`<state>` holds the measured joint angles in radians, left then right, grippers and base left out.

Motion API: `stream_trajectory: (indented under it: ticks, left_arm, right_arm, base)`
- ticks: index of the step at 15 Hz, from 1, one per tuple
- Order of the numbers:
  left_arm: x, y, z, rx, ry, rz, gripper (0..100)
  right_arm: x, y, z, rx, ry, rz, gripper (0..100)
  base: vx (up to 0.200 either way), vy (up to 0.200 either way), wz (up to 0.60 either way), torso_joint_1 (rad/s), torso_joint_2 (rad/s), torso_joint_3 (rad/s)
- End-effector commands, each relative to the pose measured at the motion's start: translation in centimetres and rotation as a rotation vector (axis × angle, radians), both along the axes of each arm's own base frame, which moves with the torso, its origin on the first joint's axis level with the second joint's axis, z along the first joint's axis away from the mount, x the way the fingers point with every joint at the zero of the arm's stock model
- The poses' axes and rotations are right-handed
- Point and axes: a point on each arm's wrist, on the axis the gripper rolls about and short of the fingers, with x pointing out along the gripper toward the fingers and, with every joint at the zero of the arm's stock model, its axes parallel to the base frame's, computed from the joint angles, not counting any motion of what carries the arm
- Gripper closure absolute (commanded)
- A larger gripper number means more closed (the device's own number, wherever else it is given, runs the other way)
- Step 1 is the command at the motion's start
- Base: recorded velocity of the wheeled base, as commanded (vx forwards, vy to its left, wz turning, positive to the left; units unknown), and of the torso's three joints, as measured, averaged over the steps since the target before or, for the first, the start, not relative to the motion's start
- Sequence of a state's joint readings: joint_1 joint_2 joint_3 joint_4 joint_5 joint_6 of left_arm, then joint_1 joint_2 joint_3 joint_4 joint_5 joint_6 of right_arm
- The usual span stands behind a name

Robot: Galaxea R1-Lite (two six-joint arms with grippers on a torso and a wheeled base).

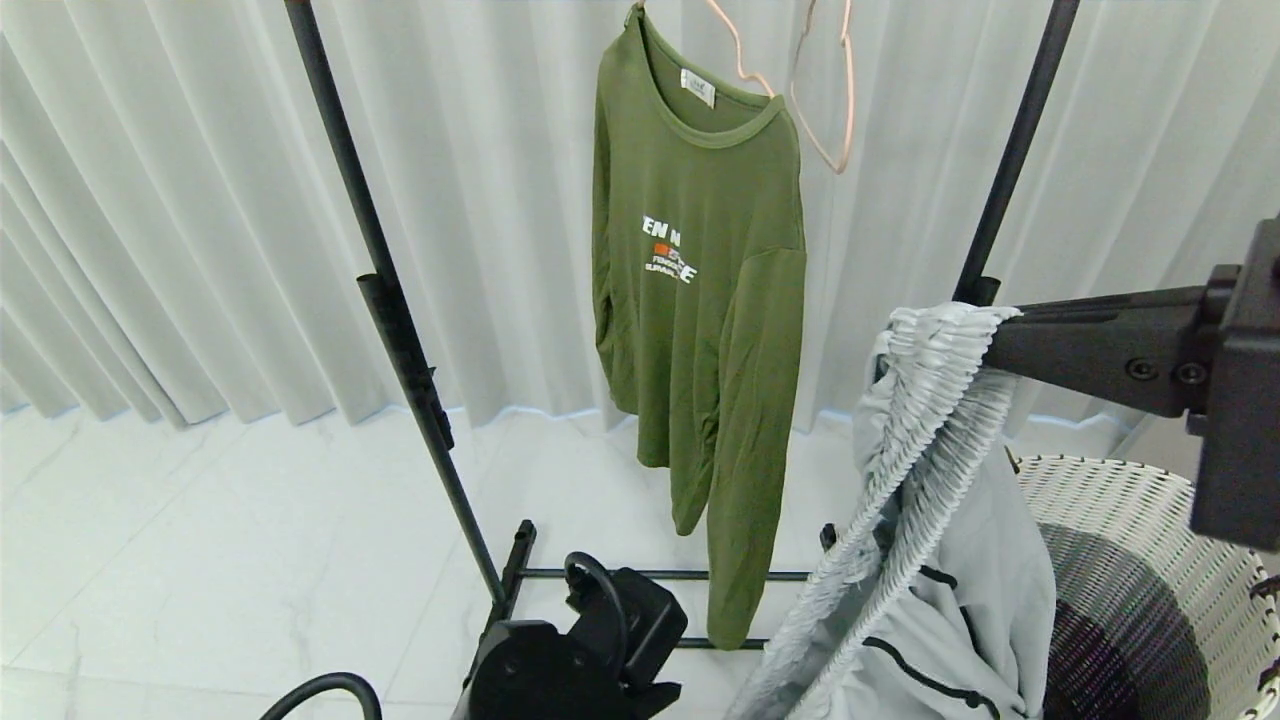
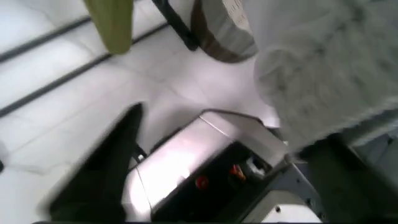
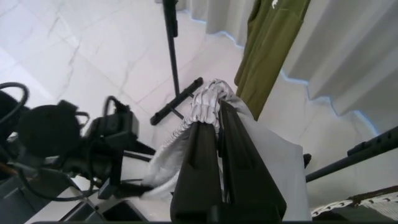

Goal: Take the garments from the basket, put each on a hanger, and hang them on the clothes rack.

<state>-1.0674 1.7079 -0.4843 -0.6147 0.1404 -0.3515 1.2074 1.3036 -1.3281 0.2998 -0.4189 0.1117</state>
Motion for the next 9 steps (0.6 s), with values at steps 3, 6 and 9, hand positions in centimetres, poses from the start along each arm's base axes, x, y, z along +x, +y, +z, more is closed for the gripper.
stream_trajectory:
  ticks: [3, 6, 9]
  left_arm:
    - [0.3, 2.4, 5.4, -0.093, -0.229, 0.019, 100]
    - [2.0, 7.2, 13.4, -0.12, -0.314, 0.198, 100]
    - [1.8, 10.8, 20.8, -0.151, -0.39, 0.326, 100]
  right_arm:
    - [2.9, -0.1, -0.6, -0.025, 0.004, -0.131, 100]
    - [3.9, 1.1, 0.1, 0.053, -0.047, -0.138, 100]
    - [4.3, 1.9, 1.1, 0.102, -0.117, -0.121, 100]
  base:
    - [0.0, 0.0, 0.0, 0.0, 0.0, 0.0]
    - [0.0, 0.0, 0.0, 0.0, 0.0, 0.0]
    - [0.0, 0.0, 0.0, 0.0, 0.0, 0.0]
